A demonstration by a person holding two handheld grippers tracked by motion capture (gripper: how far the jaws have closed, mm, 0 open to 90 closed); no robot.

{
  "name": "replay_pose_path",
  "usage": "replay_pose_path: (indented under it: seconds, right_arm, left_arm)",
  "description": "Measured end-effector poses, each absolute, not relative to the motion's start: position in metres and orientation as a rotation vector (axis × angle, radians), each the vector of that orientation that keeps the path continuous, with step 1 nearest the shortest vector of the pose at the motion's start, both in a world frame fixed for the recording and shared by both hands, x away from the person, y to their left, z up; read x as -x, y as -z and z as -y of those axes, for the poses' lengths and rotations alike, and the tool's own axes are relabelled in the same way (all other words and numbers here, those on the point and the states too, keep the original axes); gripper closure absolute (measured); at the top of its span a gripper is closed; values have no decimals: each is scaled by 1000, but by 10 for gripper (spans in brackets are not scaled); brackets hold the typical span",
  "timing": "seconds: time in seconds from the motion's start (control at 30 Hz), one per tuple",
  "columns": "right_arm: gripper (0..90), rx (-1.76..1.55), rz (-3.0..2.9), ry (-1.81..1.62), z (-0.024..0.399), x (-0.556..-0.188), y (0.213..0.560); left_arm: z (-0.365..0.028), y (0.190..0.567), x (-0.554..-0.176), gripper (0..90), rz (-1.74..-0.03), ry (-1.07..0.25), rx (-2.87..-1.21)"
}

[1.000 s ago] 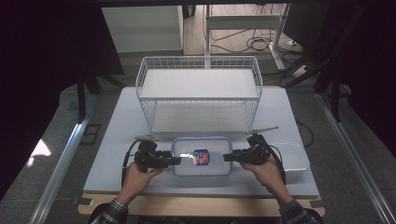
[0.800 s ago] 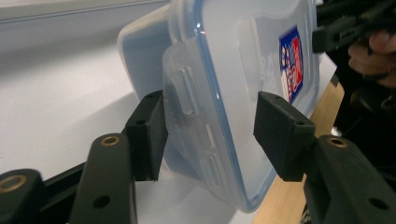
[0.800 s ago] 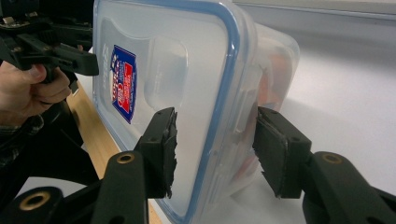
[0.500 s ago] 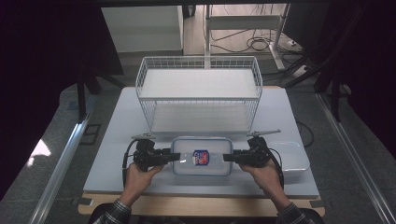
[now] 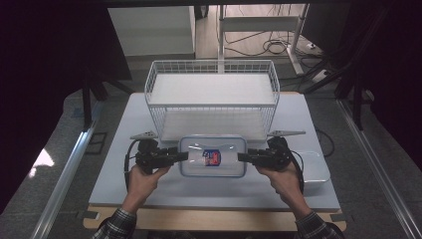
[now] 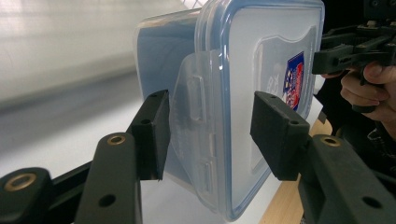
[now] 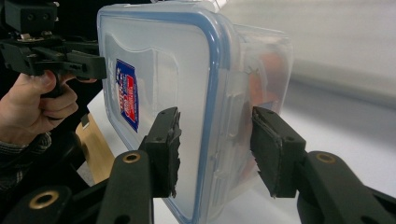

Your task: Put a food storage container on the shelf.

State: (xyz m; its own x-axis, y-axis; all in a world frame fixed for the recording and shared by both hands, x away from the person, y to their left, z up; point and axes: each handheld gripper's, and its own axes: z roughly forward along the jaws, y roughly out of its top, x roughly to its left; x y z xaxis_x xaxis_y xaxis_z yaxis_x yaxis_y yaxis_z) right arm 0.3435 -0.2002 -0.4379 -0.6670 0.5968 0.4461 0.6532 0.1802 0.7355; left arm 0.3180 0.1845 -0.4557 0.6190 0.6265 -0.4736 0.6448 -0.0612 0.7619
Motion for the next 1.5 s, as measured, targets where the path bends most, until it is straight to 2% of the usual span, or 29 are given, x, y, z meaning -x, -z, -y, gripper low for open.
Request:
replay_pose_path:
  seconds: [0.8, 1.17, 1.5]
  right_arm:
    - [541, 1177, 2418, 1690, 188, -373, 352]
    - [538, 1176, 2432, 1769, 183, -393, 309]
    - [539, 1199, 2416, 1803, 177, -419, 288]
  left_arm:
    - [-196, 368, -342, 484, -981, -111, -1688]
    - [-201, 329, -368, 485, -959, -131, -1646]
    - [-207, 308, -398, 485, -964, -117, -1618]
